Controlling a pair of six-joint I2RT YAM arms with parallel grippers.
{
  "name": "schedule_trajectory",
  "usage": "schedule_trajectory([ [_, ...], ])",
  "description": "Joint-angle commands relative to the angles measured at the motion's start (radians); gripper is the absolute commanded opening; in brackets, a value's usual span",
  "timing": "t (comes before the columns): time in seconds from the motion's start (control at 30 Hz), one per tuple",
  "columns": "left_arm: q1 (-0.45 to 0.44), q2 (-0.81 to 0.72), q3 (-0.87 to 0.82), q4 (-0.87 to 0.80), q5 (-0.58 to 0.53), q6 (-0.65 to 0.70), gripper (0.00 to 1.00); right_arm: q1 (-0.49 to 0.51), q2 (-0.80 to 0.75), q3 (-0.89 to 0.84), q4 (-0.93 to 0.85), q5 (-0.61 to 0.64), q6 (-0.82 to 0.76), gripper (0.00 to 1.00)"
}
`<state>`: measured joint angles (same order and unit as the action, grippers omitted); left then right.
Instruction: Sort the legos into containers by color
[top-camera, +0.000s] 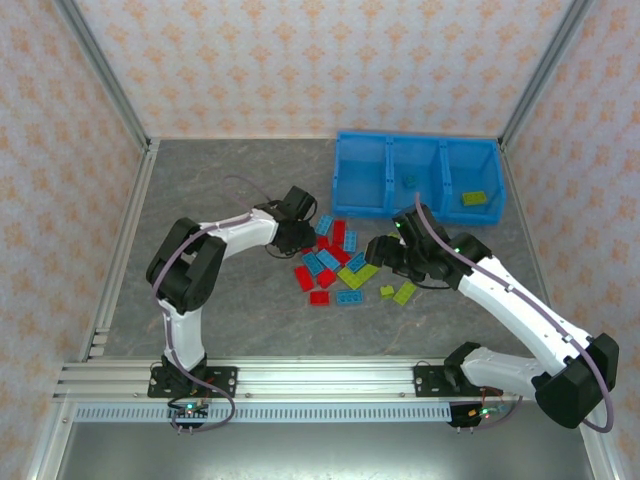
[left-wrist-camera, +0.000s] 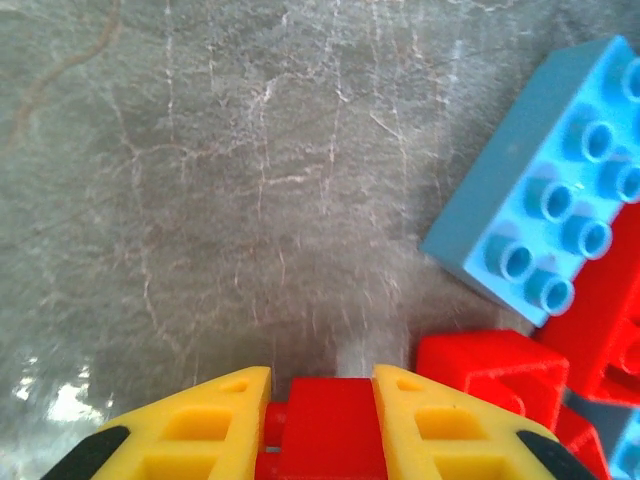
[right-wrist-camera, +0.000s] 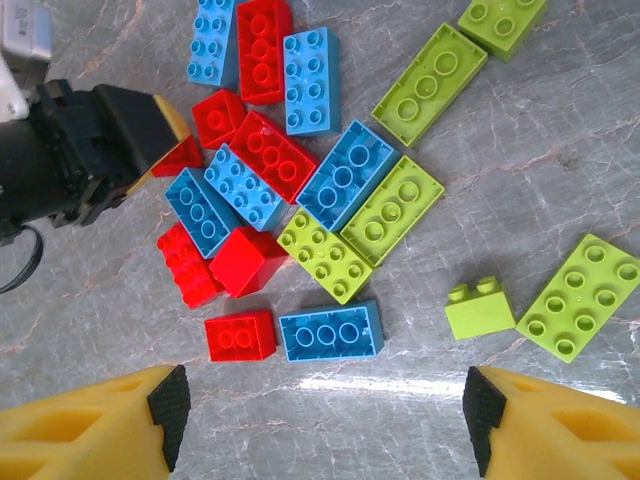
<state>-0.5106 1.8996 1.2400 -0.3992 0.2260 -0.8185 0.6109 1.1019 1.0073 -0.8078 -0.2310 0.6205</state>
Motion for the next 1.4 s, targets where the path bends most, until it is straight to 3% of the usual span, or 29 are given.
schedule_trajectory([
  [0.0, -0.016, -0.156, 0.026, -0.050, -0.027, 0.023, 0.18, 0.004, -0.013, 0.023, -0.022, 0.050, 0.013, 0.74],
  [0.2, -0.149, -0.185, 0.234, -0.123, -0.196, 0.176, 0.18, 0.004, -0.038, 0.023, -0.014, 0.142, 0.048, 0.75],
  [0.4, -0.172, 0.080, 0.555, -0.103, -0.354, 0.373, 0.18, 0.004, -0.093, -0.002, -0.004, 0.226, 0.101, 0.76],
  [0.57, -0.163, 0.377, 0.945, -0.166, -0.421, 0.515, 0.20, 0.004, -0.135, -0.005, -0.062, 0.246, 0.125, 0.76],
  [0.67, -0.157, 0.530, 1.191, -0.254, -0.423, 0.536, 0.29, 0.004, -0.173, -0.013, -0.084, 0.260, 0.131, 0.76],
  [0.77, -0.157, 0.582, 1.300, -0.271, -0.411, 0.544, 0.40, 0.004, -0.209, -0.029, -0.092, 0.288, 0.136, 0.76],
  [0.97, -0.166, 0.461, 1.233, -0.278, -0.382, 0.528, 0.48, 0.004, -0.227, -0.066, -0.077, 0.330, 0.145, 0.77],
  [1.07, -0.182, 0.264, 0.995, -0.185, -0.355, 0.527, 0.48, 0.004, -0.206, -0.101, -0.031, 0.345, 0.149, 0.80],
  [1.2, -0.204, -0.097, 0.552, 0.050, -0.259, 0.523, 0.47, -0.001, -0.119, -0.130, 0.051, 0.372, 0.143, 0.83],
  [1.37, -0.259, -0.441, 0.223, 0.069, -0.196, 0.673, 0.47, -0.059, 0.066, -0.126, 0.191, 0.310, 0.139, 0.84],
])
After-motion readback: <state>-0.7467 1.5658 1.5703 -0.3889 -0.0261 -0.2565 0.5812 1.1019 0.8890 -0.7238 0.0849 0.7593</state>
